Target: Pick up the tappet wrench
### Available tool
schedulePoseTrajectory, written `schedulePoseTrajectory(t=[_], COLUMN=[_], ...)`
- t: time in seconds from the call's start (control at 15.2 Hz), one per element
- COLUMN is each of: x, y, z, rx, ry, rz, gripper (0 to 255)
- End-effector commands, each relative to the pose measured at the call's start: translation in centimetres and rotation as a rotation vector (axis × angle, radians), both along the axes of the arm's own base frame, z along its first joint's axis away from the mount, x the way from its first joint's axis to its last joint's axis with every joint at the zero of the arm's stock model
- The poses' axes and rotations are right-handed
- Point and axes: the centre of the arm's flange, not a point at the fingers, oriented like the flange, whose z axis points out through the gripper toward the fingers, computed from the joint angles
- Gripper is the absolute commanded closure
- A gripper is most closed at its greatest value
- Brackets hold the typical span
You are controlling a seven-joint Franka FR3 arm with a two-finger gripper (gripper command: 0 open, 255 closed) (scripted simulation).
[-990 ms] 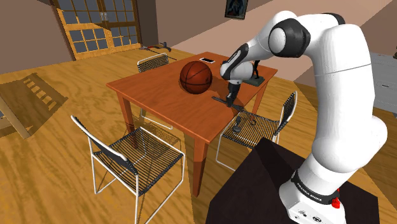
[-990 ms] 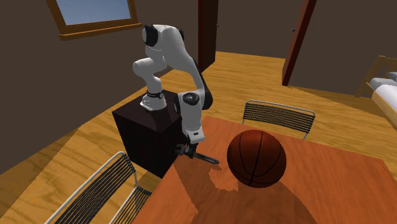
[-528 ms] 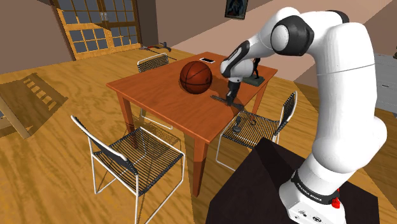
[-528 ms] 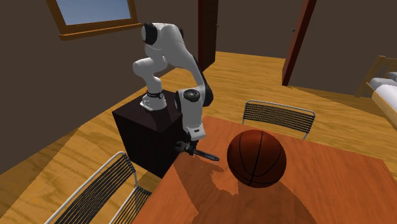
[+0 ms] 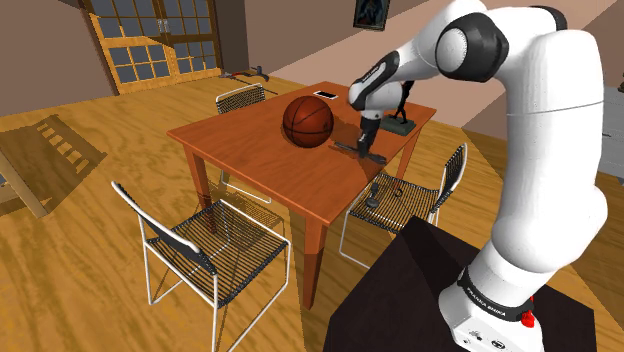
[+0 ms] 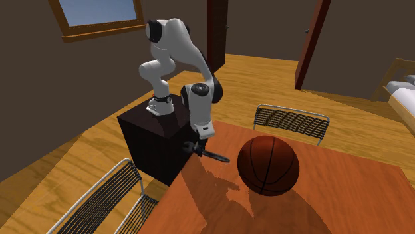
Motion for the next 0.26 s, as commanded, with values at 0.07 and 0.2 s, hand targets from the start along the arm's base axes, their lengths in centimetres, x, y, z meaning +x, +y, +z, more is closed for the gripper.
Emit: schedulePoseTrajectory(t=[0.07, 0.2], x=[0.01, 0.01], y=[0.0, 0.0], z=[1.64, 1.72], rx=[0.0, 0.0], ry=[0.0, 0.0], rz=[0.0, 0.0], gripper=[255, 255])
